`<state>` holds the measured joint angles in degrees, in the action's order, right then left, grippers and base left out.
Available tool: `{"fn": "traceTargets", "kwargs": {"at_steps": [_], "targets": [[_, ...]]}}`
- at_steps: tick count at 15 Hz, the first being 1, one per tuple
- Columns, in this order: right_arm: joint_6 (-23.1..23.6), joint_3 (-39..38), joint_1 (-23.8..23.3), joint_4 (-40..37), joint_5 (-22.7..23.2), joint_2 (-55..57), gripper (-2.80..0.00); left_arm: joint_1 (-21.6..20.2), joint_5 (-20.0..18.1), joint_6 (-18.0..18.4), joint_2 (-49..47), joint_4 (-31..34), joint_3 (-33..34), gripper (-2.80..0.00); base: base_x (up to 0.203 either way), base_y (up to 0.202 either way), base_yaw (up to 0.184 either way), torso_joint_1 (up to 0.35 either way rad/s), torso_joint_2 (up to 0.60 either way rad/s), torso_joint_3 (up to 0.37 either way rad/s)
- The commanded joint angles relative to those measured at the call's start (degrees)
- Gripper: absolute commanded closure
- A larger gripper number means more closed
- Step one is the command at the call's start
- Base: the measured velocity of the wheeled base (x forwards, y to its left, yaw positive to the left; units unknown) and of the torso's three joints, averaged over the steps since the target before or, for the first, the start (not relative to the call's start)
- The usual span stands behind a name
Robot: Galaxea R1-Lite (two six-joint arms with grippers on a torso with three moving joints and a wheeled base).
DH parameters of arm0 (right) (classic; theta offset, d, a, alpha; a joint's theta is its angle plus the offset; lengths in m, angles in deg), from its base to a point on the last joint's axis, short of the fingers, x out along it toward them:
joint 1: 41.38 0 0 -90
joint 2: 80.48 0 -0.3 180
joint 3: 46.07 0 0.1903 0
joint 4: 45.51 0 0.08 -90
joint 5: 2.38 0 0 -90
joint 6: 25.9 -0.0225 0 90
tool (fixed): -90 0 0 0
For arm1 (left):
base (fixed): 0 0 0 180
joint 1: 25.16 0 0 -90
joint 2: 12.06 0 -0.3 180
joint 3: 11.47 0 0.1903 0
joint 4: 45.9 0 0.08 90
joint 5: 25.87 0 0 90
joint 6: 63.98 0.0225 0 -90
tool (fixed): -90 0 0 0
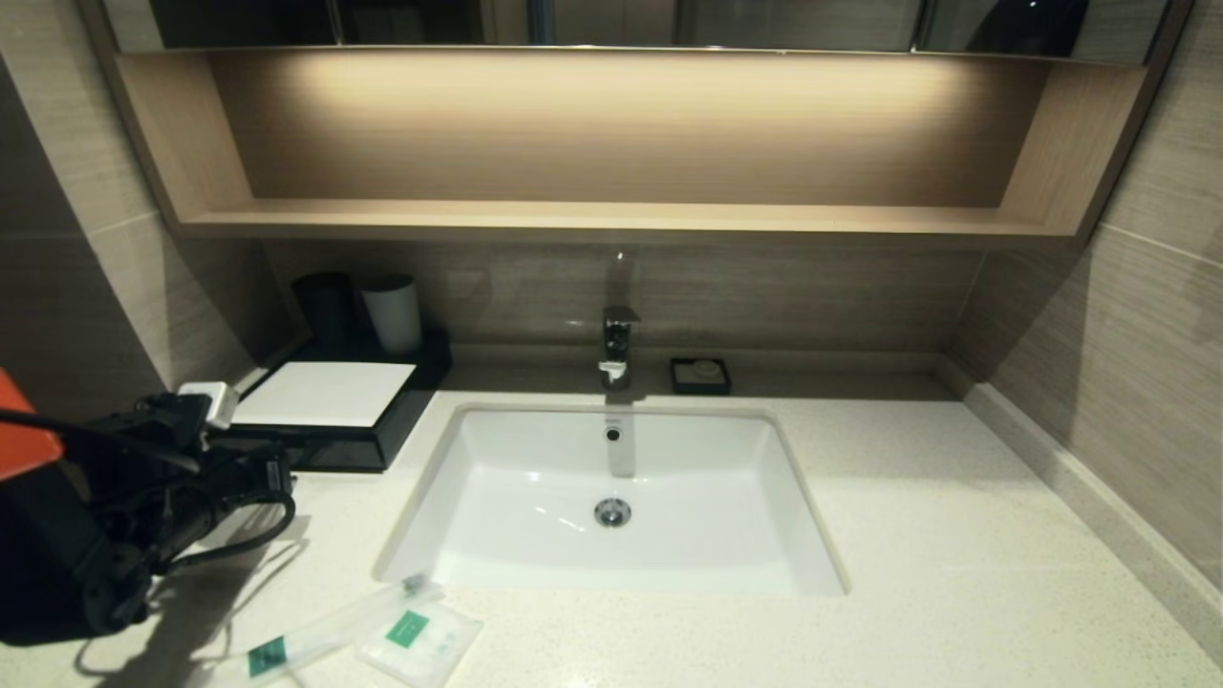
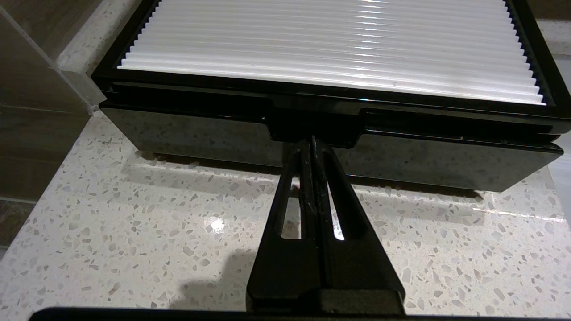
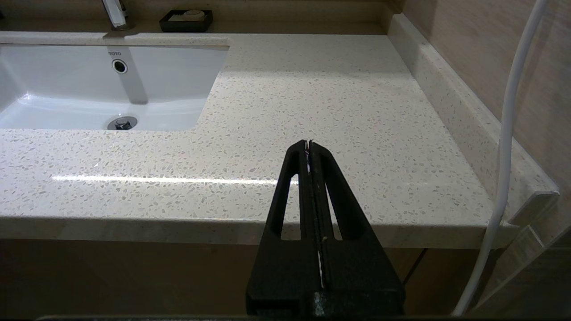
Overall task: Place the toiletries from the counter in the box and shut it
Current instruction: Open the drawer
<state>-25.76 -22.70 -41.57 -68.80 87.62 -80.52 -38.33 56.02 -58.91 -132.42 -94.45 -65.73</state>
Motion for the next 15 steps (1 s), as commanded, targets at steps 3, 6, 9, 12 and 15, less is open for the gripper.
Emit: {"fn": "traceTargets", "kwargs": {"at_steps": [3, 6, 9, 12, 15], "targets": [[0.0, -0.1, 0.0, 0.0, 0.0, 0.0, 0.00, 0.0, 0.0, 0.0, -0.4, -0.4, -0.2, 0.00, 0.000, 0.000, 0.000, 0.000, 0.00, 0.000], [0.0, -0.1, 0.0, 0.0, 0.0, 0.0, 0.00, 0.0, 0.0, 0.0, -0.8, -0.4, -0.7, 0.00, 0.000, 0.000, 0.000, 0.000, 0.00, 0.000], [0.0, -0.1, 0.0, 0.0, 0.0, 0.0, 0.00, 0.0, 0.0, -0.1, -1.0, -0.4, -1.0, 0.00, 0.000, 0.000, 0.000, 0.000, 0.00, 0.000], [0.0, -0.1, 0.0, 0.0, 0.0, 0.0, 0.00, 0.0, 0.0, -0.1, -1.2, -0.4, -1.5, 0.00, 0.000, 0.000, 0.000, 0.000, 0.00, 0.000], [0.1, -0.1, 0.0, 0.0, 0.0, 0.0, 0.00, 0.0, -0.1, -0.1, -1.4, -0.4, -1.6, 0.00, 0.000, 0.000, 0.000, 0.000, 0.00, 0.000]]}}
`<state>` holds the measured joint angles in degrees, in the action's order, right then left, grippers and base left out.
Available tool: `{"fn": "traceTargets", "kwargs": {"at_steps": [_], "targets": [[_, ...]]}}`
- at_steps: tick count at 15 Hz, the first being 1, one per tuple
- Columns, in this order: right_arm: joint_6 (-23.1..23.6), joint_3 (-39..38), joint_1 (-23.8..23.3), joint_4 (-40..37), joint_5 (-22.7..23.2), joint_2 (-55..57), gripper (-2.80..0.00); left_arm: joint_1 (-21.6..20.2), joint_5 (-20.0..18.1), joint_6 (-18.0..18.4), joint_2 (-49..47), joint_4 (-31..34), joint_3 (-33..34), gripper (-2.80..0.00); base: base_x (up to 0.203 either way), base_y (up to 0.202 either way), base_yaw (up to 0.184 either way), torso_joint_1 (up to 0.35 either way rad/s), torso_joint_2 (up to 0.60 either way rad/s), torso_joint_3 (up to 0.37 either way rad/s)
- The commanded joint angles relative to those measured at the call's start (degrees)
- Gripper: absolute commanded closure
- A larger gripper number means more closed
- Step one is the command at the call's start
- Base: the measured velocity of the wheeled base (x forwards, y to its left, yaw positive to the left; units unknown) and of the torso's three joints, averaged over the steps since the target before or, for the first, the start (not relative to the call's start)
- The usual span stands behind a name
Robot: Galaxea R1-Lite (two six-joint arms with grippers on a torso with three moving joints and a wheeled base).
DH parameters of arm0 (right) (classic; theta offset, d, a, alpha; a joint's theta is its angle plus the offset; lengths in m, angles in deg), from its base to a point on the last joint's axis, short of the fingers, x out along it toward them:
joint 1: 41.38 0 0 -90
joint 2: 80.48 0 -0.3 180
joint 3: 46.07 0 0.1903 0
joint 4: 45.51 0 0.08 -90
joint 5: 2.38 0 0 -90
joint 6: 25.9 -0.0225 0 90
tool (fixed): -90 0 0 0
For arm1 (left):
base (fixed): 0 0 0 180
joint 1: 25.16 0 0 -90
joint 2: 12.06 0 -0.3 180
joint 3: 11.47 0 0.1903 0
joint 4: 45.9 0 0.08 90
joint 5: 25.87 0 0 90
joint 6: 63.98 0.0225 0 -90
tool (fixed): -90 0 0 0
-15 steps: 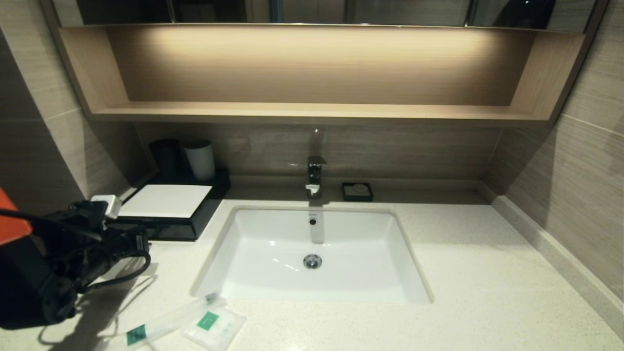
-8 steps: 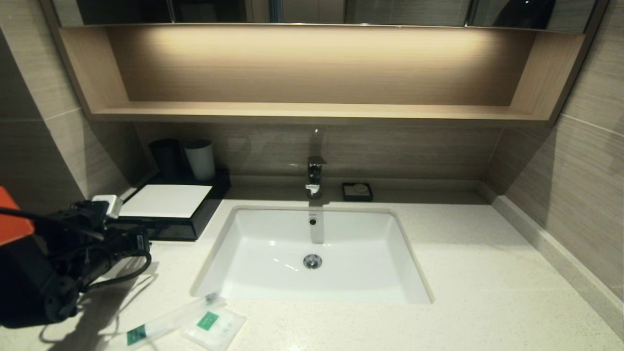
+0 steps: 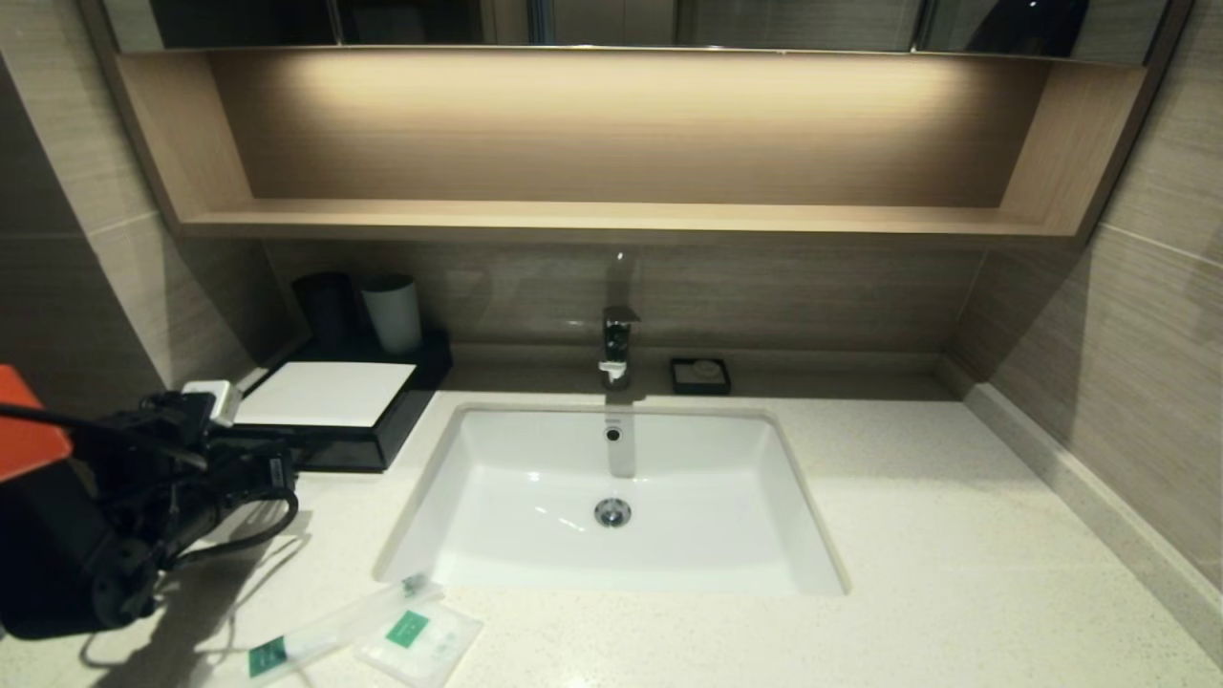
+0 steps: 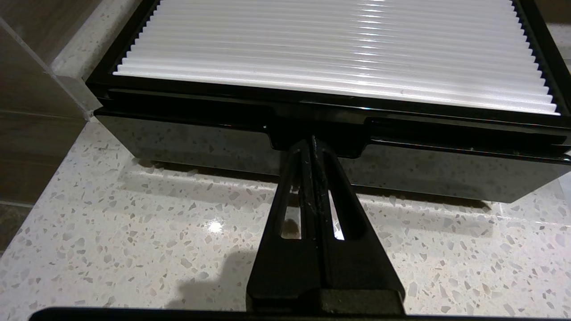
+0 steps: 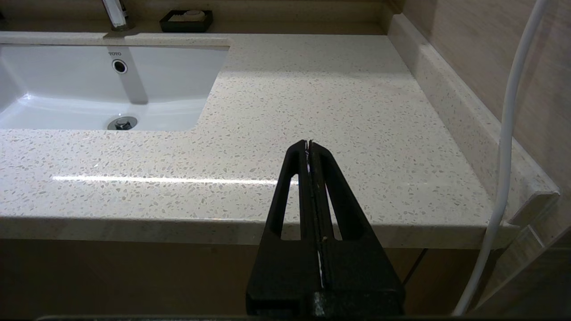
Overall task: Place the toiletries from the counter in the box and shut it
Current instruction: Open the drawer
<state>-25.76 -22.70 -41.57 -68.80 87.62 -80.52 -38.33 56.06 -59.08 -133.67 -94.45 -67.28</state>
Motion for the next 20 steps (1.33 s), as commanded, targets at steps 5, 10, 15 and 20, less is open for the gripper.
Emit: {"fn": "traceTargets", "kwargs": {"at_steps": [5, 10, 15, 20], "targets": [[0.1, -0.1, 0.0, 0.0, 0.0, 0.0, 0.00, 0.2, 0.0, 0.0, -1.2, -0.4, -1.5, 0.00, 0.000, 0.000, 0.000, 0.000, 0.00, 0.000], [0.1, -0.1, 0.0, 0.0, 0.0, 0.0, 0.00, 0.2, 0.0, 0.0, -1.6, -0.4, -1.8, 0.00, 0.000, 0.000, 0.000, 0.000, 0.00, 0.000], [0.0, -0.1, 0.0, 0.0, 0.0, 0.0, 0.00, 0.2, 0.0, -0.1, -1.9, -0.5, -2.4, 0.00, 0.000, 0.000, 0.000, 0.000, 0.00, 0.000], [0.0, -0.1, 0.0, 0.0, 0.0, 0.0, 0.00, 0.2, -0.1, -0.2, -2.3, -1.0, -2.8, 0.00, 0.000, 0.000, 0.000, 0.000, 0.00, 0.000]]}}
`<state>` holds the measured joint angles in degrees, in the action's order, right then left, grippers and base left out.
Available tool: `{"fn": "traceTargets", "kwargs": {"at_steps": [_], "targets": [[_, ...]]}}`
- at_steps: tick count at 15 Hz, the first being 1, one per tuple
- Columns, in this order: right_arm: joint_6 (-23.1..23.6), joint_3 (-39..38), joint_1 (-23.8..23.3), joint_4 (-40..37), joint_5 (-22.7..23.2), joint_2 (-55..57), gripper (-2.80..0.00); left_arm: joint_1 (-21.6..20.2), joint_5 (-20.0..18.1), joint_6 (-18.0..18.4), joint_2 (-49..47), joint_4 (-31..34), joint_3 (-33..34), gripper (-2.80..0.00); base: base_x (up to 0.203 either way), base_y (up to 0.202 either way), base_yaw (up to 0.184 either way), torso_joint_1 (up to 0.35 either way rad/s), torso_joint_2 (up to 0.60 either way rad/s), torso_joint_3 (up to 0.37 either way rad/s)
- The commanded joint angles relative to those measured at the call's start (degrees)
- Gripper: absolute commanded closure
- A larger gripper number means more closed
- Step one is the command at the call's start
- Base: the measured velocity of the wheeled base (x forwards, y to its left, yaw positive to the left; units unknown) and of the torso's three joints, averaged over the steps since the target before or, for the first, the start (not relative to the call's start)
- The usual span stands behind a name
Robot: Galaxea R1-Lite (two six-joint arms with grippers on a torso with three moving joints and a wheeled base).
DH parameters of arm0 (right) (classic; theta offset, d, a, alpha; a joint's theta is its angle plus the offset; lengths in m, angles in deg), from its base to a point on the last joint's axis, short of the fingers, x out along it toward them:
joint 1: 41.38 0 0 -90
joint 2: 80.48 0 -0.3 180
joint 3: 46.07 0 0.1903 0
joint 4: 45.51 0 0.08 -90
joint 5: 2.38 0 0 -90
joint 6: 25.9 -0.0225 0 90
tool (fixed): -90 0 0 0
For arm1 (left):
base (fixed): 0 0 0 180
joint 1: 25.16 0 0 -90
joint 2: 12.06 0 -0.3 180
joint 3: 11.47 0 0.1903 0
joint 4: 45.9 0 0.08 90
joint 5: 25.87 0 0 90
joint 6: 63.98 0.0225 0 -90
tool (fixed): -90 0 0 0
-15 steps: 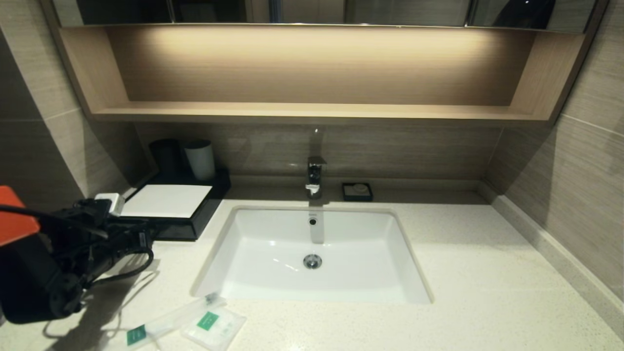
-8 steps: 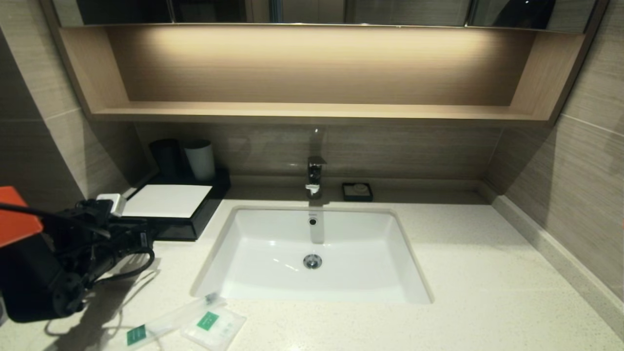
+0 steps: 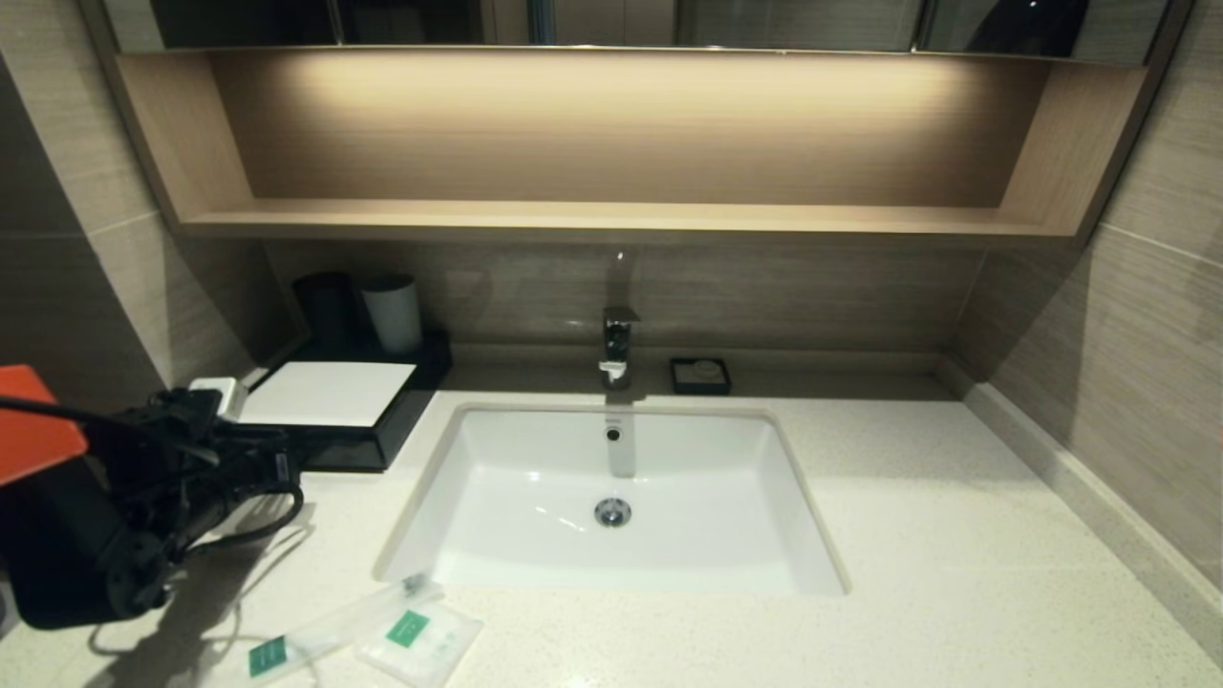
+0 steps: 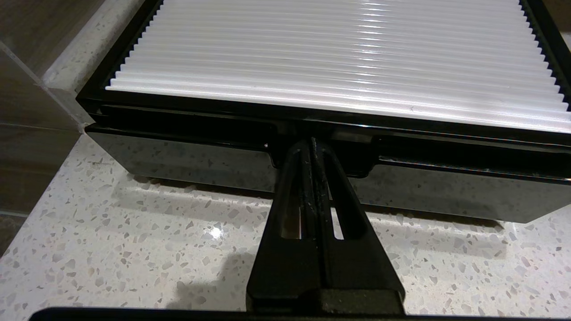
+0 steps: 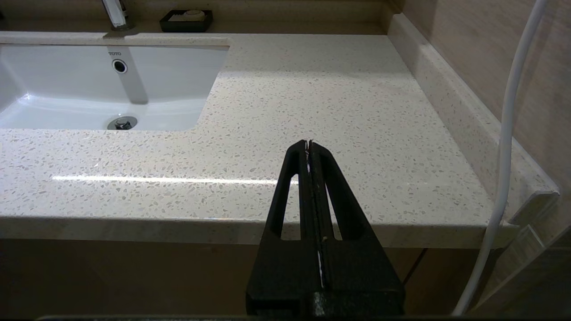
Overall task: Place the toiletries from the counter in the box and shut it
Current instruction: Open the drawer
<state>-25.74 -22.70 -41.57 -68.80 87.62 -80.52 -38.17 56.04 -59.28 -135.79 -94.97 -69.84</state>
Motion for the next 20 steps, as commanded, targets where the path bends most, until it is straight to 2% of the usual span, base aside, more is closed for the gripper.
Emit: {"fn": "traceTargets", "kwargs": {"at_steps": [1, 20], "targets": [[0.0, -0.1, 0.0, 0.0, 0.0, 0.0, 0.00, 0.0, -0.1, 0.0, -0.6, -0.5, -0.7, 0.00, 0.000, 0.000, 0.000, 0.000, 0.00, 0.000], [0.0, -0.1, 0.0, 0.0, 0.0, 0.0, 0.00, 0.5, 0.1, -0.2, -2.2, -0.5, -2.2, 0.00, 0.000, 0.000, 0.000, 0.000, 0.00, 0.000]]}}
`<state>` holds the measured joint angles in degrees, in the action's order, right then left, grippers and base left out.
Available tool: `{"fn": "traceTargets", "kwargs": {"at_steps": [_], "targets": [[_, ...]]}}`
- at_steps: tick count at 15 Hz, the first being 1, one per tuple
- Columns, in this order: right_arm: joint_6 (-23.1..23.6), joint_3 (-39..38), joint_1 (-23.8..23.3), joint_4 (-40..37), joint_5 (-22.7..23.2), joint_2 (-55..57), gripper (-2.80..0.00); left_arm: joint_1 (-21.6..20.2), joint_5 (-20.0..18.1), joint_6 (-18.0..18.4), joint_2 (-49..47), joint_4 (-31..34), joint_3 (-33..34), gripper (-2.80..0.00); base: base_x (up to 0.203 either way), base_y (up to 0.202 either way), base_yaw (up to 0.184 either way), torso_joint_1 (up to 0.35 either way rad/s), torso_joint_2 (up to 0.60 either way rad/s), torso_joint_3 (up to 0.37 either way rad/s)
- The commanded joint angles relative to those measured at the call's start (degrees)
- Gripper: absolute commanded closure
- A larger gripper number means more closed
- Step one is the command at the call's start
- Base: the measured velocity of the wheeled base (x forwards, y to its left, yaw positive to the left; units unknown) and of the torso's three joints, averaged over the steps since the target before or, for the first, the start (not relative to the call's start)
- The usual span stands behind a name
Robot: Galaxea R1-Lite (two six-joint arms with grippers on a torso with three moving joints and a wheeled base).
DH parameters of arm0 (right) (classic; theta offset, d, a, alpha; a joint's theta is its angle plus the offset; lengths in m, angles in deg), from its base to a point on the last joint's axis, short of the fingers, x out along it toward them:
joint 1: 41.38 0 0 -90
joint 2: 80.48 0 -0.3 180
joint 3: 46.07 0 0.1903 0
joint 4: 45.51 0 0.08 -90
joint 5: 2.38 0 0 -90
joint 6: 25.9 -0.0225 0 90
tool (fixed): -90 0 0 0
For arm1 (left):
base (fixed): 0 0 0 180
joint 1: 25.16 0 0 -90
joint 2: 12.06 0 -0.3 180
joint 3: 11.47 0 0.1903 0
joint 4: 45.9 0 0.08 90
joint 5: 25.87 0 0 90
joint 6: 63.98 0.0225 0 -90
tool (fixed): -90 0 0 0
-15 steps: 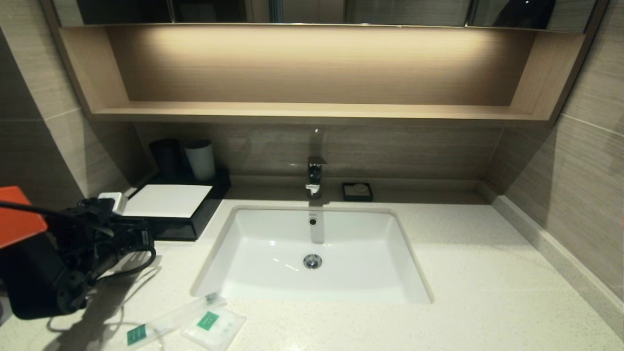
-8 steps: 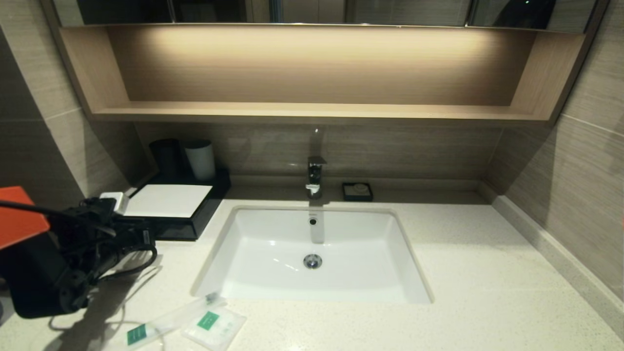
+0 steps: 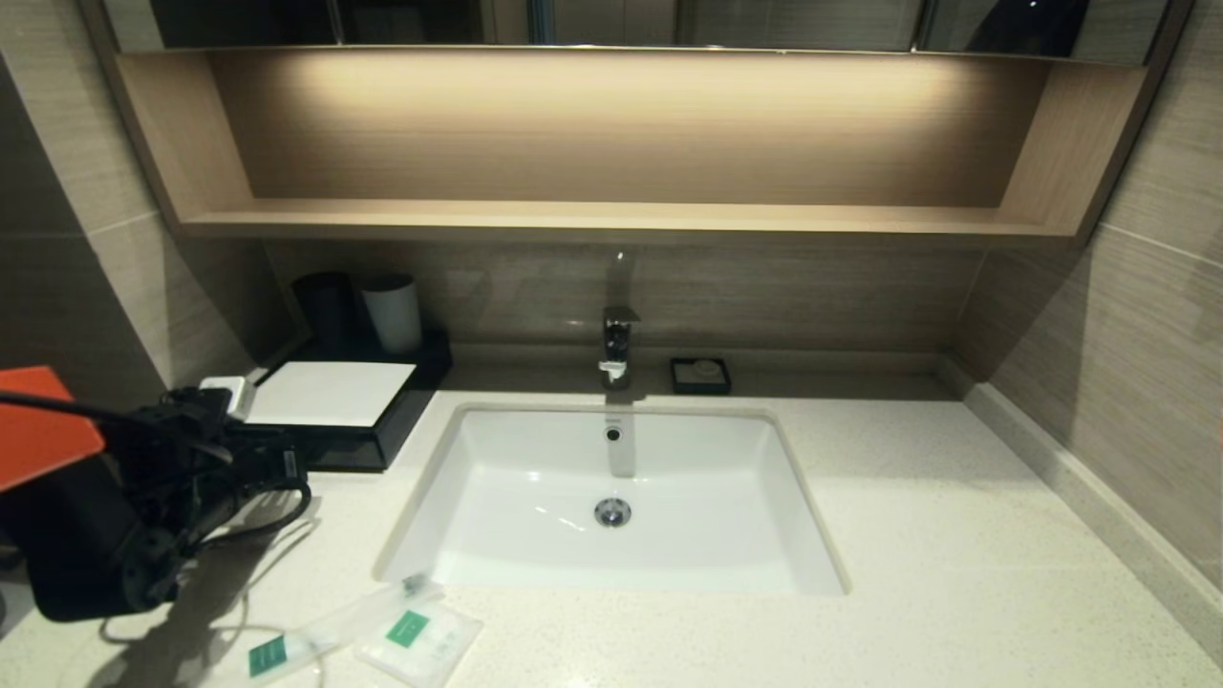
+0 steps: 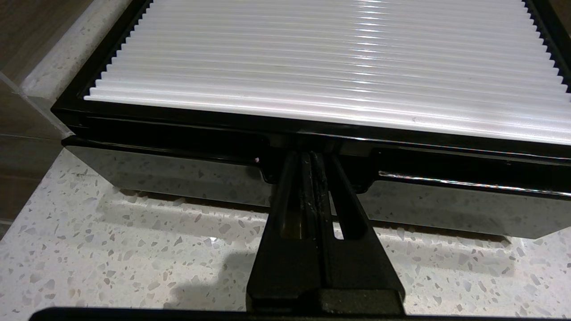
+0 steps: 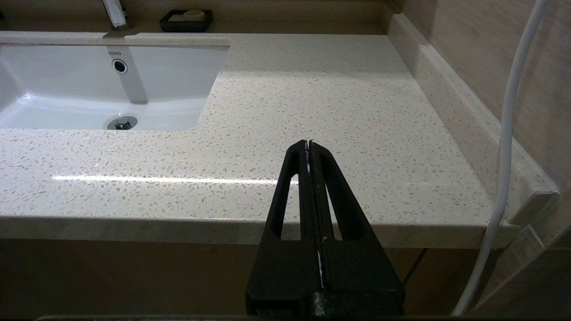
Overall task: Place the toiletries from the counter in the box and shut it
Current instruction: Open the drawer
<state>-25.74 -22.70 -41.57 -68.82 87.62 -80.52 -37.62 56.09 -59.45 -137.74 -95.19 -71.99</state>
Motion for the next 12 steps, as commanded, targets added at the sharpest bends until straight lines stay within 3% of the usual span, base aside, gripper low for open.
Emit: {"fn": "traceTargets", "kwargs": {"at_steps": [1, 12], "targets": [[0.0, -0.1, 0.0, 0.0, 0.0, 0.0, 0.00, 0.0, 0.0, -0.1, -0.3, -0.3, -0.1, 0.00, 0.000, 0.000, 0.000, 0.000, 0.00, 0.000], [0.0, -0.1, 0.0, 0.0, 0.0, 0.0, 0.00, 0.0, 0.2, -0.1, -0.7, -0.1, -1.2, 0.00, 0.000, 0.000, 0.000, 0.000, 0.00, 0.000]]}}
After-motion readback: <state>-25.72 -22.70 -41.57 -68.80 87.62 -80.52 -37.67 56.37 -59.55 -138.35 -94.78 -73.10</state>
